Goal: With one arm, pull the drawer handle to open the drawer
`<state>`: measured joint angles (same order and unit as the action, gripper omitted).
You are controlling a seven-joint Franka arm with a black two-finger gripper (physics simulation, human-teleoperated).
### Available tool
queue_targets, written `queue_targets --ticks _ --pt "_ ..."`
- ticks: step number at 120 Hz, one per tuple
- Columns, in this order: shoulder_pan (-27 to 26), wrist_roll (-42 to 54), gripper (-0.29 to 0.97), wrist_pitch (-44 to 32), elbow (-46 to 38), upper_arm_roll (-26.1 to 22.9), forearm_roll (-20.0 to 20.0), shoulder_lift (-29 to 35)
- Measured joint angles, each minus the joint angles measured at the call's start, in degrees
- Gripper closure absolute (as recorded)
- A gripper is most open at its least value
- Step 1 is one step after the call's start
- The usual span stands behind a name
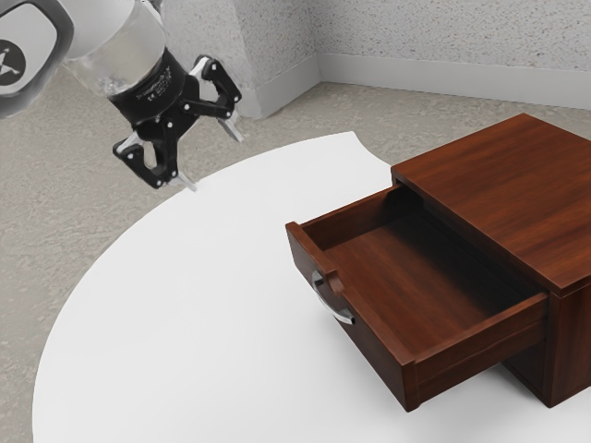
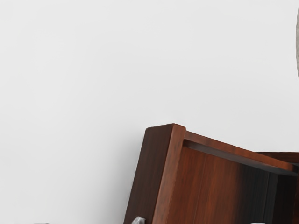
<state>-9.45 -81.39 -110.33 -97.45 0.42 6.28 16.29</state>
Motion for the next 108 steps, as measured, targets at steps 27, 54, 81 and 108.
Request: queue_targets --ticks 27,54,81,108 --pt "0.83 -5.71 0.07 19.81 4.29 5.89 -1.77 -1.0" --pt "3.21 -9.53 0.02 26.47 0.78 7.43 -2.37 0.21" --pt "5.83 -11.81 0.01 28.7 0.39 7.45 -2.86 0.32" --pt "6.01 -13.18 0.0 29.34 0.04 5.14 -2.8 0.33"
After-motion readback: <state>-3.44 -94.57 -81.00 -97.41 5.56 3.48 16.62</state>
